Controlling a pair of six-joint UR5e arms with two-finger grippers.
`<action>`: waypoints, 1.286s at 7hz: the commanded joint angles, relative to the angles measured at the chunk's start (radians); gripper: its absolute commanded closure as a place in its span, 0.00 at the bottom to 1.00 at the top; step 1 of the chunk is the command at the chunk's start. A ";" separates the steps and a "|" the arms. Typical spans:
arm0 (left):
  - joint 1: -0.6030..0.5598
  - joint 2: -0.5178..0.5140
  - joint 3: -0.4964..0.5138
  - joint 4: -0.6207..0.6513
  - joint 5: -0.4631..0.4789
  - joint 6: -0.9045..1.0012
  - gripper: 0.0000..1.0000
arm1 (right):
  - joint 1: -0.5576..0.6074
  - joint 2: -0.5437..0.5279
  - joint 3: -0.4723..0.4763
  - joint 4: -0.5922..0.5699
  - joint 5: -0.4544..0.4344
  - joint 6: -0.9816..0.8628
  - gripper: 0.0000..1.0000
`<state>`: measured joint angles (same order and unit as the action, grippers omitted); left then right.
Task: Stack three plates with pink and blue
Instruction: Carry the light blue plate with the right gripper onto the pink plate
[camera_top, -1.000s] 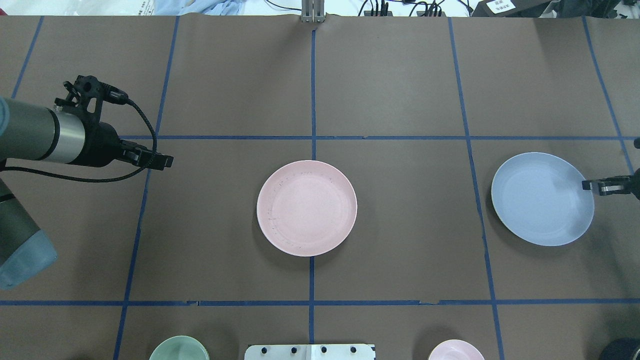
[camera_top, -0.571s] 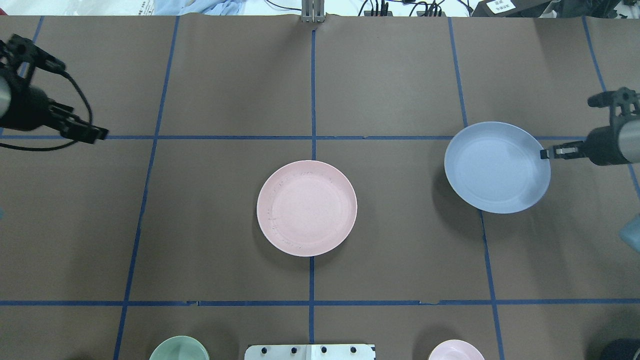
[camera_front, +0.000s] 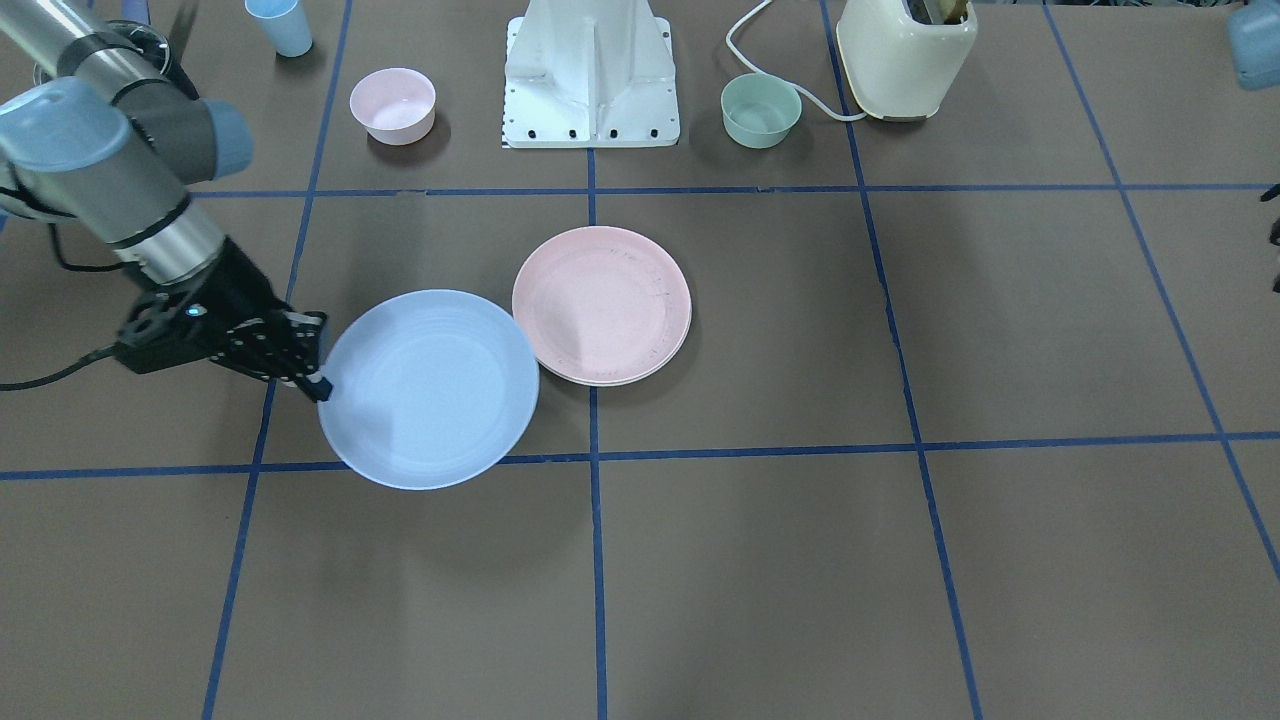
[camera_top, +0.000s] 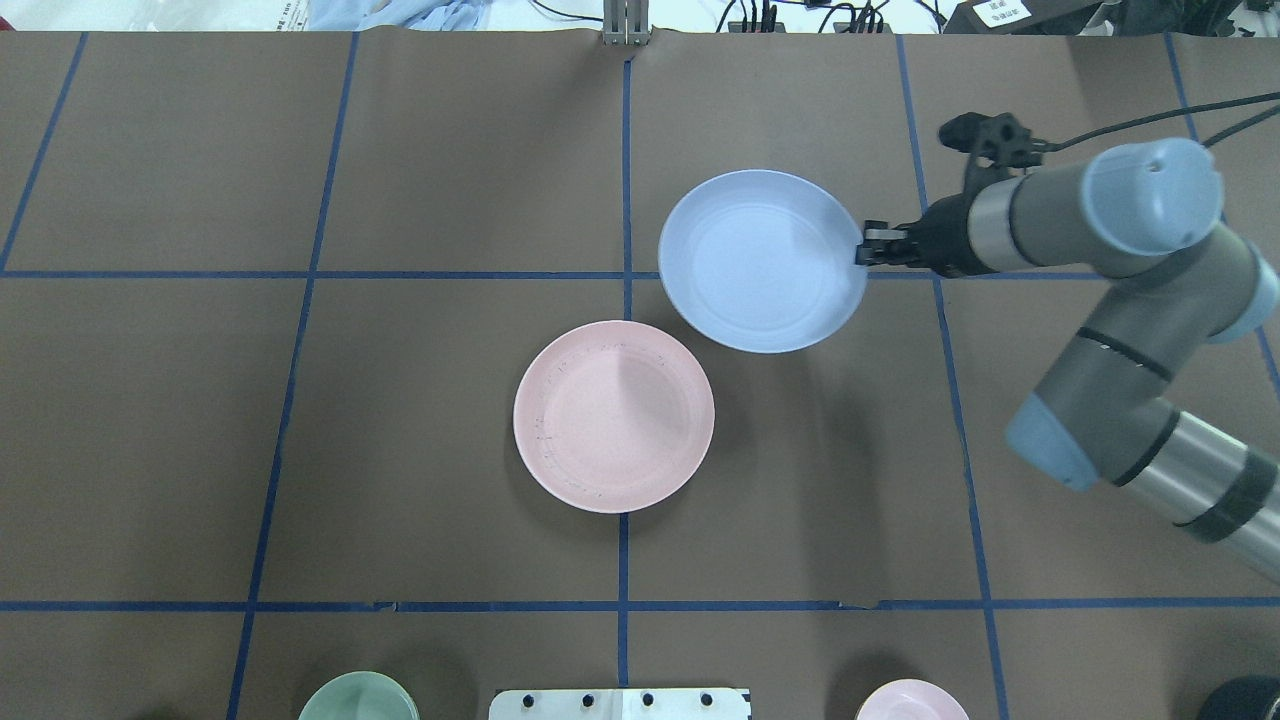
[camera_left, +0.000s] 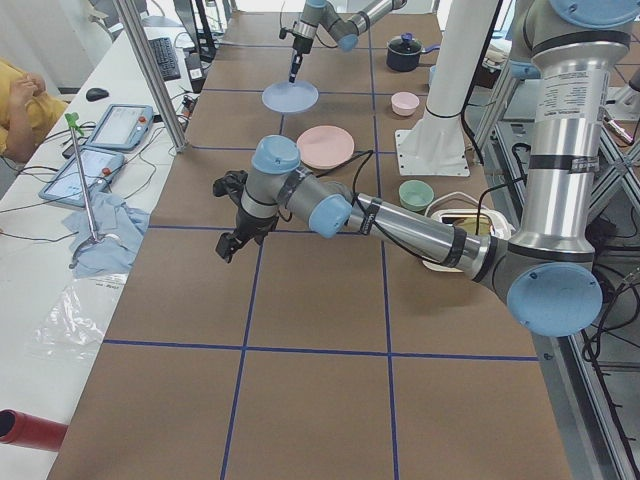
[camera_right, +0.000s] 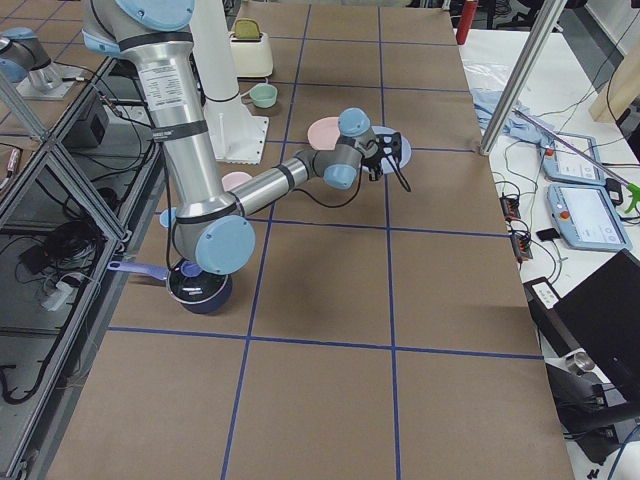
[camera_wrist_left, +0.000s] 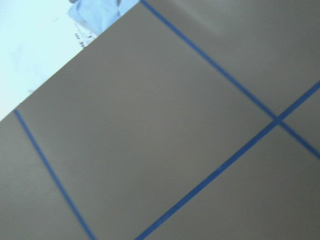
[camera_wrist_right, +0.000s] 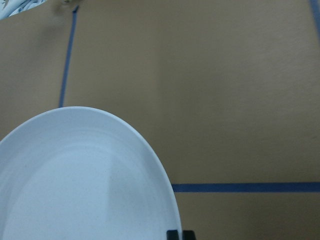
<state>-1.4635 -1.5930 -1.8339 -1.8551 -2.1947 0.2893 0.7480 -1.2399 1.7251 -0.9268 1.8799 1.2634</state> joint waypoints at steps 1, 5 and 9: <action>-0.044 0.024 0.016 0.004 -0.026 0.051 0.00 | -0.209 0.108 0.152 -0.276 -0.204 0.124 1.00; -0.044 0.044 0.013 -0.006 -0.028 0.050 0.00 | -0.387 0.114 0.123 -0.310 -0.401 0.136 0.01; -0.044 0.112 0.069 -0.012 -0.023 0.047 0.00 | -0.093 0.108 0.192 -0.516 -0.092 -0.104 0.00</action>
<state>-1.5079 -1.5179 -1.8018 -1.8662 -2.2210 0.3376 0.5219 -1.1279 1.8862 -1.3439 1.6524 1.2936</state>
